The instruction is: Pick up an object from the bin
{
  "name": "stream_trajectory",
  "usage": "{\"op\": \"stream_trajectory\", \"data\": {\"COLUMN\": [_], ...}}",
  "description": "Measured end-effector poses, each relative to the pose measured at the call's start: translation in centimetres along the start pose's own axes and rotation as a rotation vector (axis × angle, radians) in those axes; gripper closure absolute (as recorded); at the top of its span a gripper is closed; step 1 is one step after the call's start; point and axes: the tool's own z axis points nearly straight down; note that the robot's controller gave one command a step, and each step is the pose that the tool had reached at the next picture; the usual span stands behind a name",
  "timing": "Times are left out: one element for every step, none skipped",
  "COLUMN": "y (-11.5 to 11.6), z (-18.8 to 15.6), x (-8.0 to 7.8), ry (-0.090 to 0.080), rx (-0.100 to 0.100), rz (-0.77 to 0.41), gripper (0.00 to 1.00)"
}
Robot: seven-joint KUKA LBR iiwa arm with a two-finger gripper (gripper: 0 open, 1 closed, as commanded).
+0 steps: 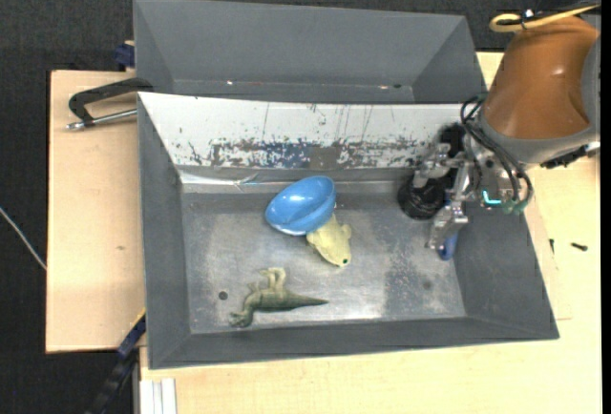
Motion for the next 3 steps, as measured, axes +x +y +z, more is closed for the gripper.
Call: {"op": "stream_trajectory", "data": {"y": [12.3, 18.0, 17.8], "z": [10.2, 9.7, 9.7], "x": [-2.9, 3.7, 3.6], "ry": [-0.012, -0.005, -0.006], "rx": [0.008, -0.002, 0.0], "rz": [-0.356, -0.154, -0.151], "gripper": [0.0, 0.0, 1.0]}}
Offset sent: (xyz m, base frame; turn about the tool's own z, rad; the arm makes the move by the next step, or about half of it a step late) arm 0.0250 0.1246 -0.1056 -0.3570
